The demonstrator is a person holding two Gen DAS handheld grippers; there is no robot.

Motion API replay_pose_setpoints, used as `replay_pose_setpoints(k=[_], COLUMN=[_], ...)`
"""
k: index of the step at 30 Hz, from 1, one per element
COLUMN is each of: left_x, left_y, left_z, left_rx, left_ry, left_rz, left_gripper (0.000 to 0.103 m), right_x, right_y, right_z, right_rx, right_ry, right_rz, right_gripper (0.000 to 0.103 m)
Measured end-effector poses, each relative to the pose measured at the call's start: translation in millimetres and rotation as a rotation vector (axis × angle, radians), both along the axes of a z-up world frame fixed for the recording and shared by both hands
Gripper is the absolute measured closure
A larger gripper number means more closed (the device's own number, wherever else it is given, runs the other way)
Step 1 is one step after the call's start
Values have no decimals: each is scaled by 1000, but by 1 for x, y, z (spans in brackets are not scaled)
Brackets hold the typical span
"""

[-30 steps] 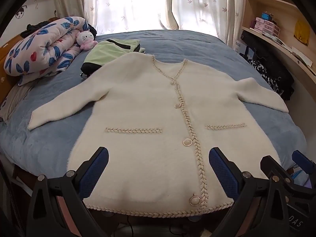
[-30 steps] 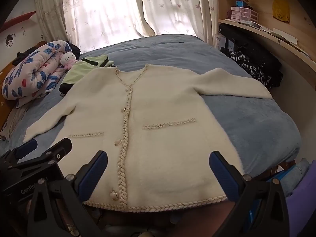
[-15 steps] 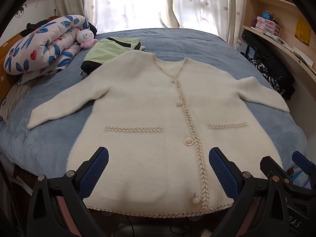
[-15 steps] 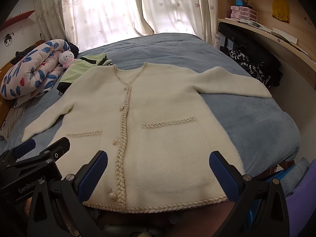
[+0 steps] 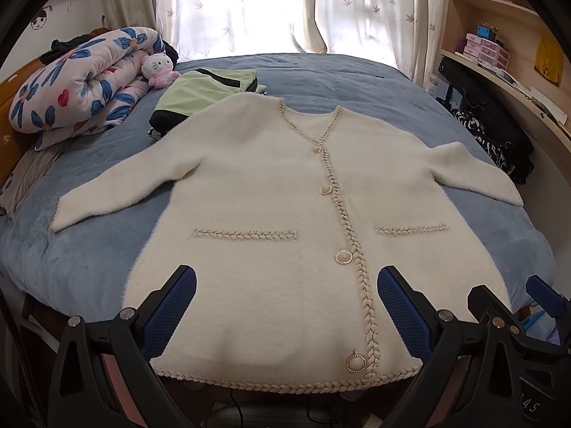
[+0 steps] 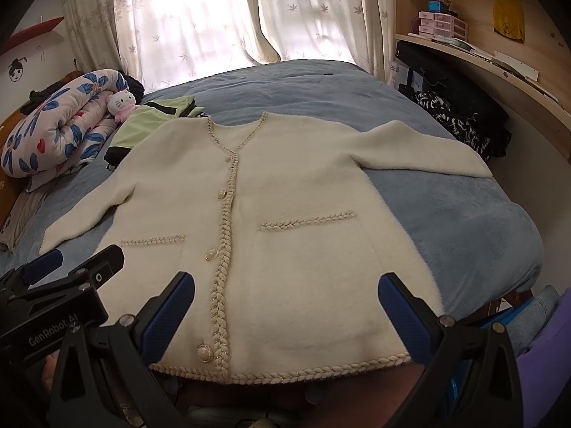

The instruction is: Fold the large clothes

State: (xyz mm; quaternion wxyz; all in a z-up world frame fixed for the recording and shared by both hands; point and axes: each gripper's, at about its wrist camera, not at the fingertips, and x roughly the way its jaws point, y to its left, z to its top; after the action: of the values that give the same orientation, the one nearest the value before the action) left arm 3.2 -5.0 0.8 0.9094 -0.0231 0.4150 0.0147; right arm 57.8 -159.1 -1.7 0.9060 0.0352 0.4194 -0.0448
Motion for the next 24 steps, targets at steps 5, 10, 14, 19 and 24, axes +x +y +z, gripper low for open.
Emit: replay_pose_setpoints(k=[5,10,14,19,24], left_x=[0,-1,-3,-5,-8], left_y=[1,2,4,7,8], left_z=[-1,-1,-1,-1,0], left_rx=[-1,-4,-6,-11,-12], left_ry=[0,2,3,7,7], left_rz=[2,4,8,16,22], left_gripper=[2,2,2,2,2], right_x=[0,0,-2,-5,-6], right_y=[0,1,4,10,12], right_z=[0,0,0,2,3], right_rx=[-2,-2,-9,-18,-24], right_ry=[0,0,-3,-5,-8], right_rz=[1,1,7,14,21], right_gripper=[0,0,0,0,0])
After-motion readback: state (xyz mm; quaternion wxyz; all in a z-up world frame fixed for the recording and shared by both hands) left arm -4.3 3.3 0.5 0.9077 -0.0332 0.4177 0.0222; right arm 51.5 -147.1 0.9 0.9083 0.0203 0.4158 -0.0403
